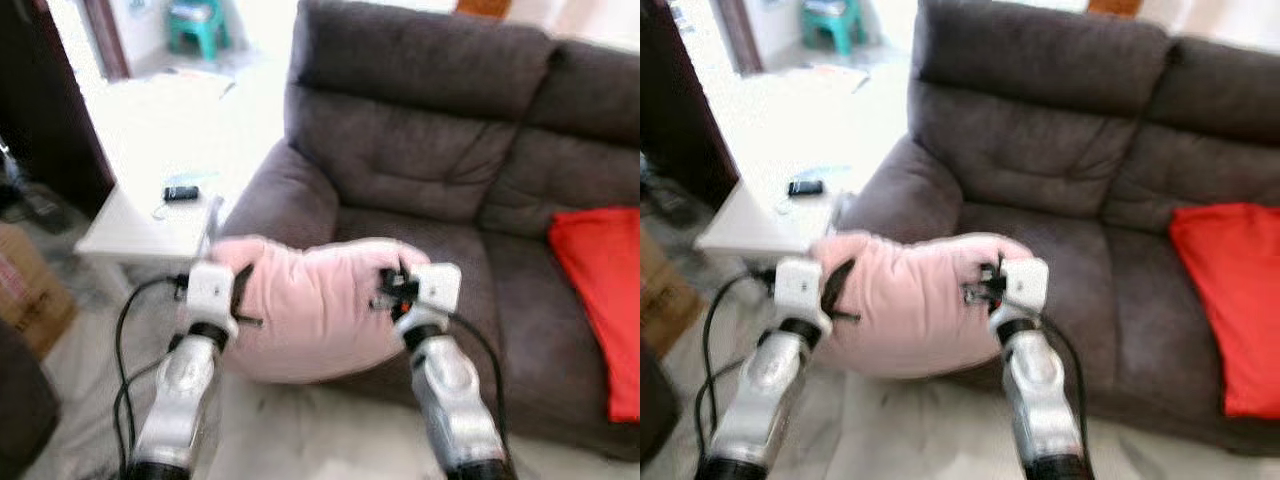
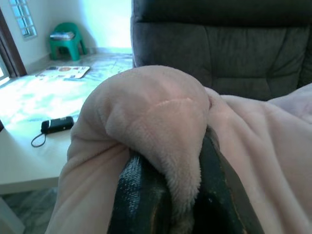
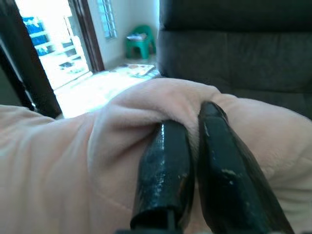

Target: Move the pillow to the sofa from floor

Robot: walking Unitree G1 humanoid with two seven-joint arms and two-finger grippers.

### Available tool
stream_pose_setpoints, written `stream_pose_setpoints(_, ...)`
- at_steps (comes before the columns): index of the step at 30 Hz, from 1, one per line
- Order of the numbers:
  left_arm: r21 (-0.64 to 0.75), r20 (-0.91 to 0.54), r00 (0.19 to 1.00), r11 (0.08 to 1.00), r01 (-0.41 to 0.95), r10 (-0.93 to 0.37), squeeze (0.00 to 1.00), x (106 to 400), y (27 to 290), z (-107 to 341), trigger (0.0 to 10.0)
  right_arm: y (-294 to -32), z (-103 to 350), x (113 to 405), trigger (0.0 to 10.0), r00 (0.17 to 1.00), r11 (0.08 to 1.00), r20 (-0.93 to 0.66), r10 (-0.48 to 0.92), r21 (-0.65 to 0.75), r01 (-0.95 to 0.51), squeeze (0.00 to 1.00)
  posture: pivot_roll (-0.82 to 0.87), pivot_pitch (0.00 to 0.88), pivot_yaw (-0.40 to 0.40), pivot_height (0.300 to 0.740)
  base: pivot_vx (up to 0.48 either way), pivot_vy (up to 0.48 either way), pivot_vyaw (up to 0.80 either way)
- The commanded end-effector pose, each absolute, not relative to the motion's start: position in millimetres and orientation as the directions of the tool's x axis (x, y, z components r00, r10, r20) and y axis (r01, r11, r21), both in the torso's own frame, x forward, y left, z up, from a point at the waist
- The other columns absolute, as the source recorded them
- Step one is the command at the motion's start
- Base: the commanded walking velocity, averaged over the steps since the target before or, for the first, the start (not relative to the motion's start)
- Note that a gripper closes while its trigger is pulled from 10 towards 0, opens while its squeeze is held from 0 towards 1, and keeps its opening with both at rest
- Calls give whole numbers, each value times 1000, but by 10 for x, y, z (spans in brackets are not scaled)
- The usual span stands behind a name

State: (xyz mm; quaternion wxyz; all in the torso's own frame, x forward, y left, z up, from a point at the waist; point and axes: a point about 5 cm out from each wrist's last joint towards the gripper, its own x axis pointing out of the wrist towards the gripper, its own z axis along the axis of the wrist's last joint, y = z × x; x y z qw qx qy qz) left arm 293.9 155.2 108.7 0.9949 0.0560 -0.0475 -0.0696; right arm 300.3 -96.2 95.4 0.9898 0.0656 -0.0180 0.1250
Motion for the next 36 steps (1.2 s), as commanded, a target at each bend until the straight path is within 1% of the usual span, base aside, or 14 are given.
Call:
stream_pose_setpoints(1,115,149,956,964,239,-255,0,2972,1267,1211,10000,-905,1114,3042,10000,950,951,132,282,95,-296,0,152,0,-34,740,0,-281,-800)
stream_pose_setpoints(8,115,149,956,964,239,-255,0,2972,1267,1211,10000,-905,1114,3042,10000,950,951,132,282,95,-296,0,152,0,-34,740,0,-281,-800)
stream_pose_setpoints(13,101,159,952,964,247,-261,0,2964,1280,1205,10000,-821,1113,3057,10000,938,938,134,320,93,-334,0,162,0,-43,740,0,0,-788)
stream_pose_setpoints(21,85,164,964,976,199,-210,0,2955,1359,1202,10000,-771,1105,3063,10000,930,931,136,341,89,-355,0,163,0,-39,740,0,0,0)
stream_pose_setpoints(30,45,156,968,981,190,-195,0,2936,1364,1191,10000,-740,1089,3062,10000,928,928,130,350,89,-363,0,168,0,-35,740,0,0,0)
stream_pose_setpoints(36,51,157,970,982,181,-187,0,2948,1381,1206,10000,-709,1111,3073,10000,924,925,138,357,88,-371,0,169,5,-32,740,0,480,0)
